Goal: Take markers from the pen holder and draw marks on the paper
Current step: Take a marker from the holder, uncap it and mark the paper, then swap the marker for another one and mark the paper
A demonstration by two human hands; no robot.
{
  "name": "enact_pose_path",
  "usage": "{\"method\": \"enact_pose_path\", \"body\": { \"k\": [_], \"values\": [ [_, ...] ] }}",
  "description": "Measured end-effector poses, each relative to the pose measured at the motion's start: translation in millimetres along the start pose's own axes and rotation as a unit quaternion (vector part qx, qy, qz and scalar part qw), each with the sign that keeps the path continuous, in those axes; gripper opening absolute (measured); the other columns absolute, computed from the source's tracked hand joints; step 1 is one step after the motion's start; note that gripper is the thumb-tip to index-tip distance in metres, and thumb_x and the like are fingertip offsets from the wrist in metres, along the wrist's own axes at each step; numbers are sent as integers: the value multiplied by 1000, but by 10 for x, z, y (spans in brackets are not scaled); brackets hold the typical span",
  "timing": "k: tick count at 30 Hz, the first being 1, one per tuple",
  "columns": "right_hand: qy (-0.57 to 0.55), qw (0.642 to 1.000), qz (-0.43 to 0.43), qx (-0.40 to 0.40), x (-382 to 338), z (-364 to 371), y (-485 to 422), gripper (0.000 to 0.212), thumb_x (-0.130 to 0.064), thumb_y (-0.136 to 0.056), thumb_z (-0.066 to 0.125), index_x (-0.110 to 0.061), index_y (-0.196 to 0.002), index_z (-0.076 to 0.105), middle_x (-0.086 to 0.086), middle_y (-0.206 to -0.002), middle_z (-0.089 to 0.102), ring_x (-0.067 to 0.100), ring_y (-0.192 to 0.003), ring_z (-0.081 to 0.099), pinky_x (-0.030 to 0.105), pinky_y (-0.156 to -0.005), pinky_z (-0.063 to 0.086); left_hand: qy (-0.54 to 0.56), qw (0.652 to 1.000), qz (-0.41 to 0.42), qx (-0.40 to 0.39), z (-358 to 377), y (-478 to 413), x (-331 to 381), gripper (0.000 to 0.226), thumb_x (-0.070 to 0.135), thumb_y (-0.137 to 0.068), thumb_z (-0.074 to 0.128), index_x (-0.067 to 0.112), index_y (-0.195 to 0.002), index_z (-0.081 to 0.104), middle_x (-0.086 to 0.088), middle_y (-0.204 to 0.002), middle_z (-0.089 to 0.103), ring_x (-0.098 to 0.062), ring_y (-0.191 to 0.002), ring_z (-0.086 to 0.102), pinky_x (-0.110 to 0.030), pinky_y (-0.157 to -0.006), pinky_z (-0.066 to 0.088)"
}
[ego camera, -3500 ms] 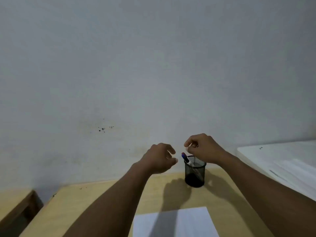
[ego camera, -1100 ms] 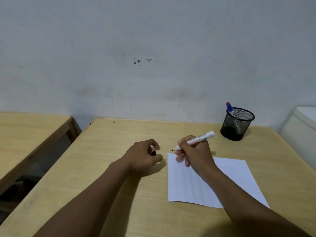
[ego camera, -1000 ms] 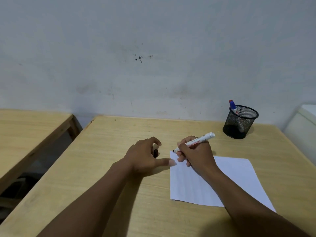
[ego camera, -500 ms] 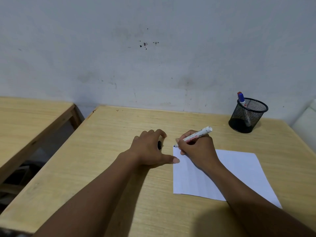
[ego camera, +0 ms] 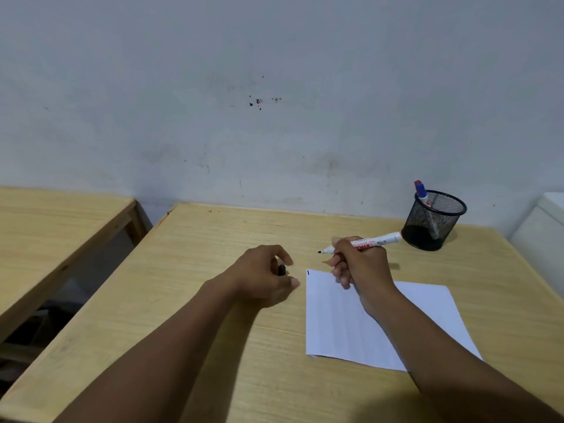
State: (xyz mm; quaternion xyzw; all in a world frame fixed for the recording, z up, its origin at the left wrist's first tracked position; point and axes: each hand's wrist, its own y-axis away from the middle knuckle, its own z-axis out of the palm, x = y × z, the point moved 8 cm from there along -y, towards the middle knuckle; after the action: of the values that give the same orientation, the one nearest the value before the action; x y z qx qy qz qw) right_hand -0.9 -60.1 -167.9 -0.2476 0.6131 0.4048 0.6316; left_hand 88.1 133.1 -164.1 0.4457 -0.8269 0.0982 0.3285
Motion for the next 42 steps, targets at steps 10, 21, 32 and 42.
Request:
{"method": "enact_pose_path", "body": {
  "k": [10,21,32,42],
  "values": [
    [-94,989,50,-102,-814,44,-131,13,-13,-93,55,-7,-95,66,11,-71,71,17,-51,66,26,-47,43,339,935,21,101,-615,-138,492,21,21,-88,78,6,-101,73,0,-82,76,-15,-73,72,-25,-67,49],
    [-121,988,6,-95,-1200,-206,-55,19,-13,-95,55,-4,-82,66,9,-64,69,14,-45,62,23,-45,41,431,898,76,37,-425,-373,1319,27,30,-87,78,9,-103,76,-1,-83,75,-17,-73,70,-31,-73,47],
    [-136,986,6,-97,-1137,-442,-89,16,-14,-97,65,-5,-84,68,6,-62,72,10,-45,64,19,-44,44,409,906,111,27,-287,-523,1597,20,25,-86,79,5,-90,75,-6,-75,70,-19,-68,67,-29,-69,48],
    [292,952,65,-69,-1397,-1222,-303,39,-43,-89,75,-5,-94,68,10,-64,72,15,-44,58,21,-41,33,280,938,155,134,-419,-743,1960,21,26,-87,78,6,-84,74,-5,-70,74,-16,-64,73,-23,-60,48]
  ]
}}
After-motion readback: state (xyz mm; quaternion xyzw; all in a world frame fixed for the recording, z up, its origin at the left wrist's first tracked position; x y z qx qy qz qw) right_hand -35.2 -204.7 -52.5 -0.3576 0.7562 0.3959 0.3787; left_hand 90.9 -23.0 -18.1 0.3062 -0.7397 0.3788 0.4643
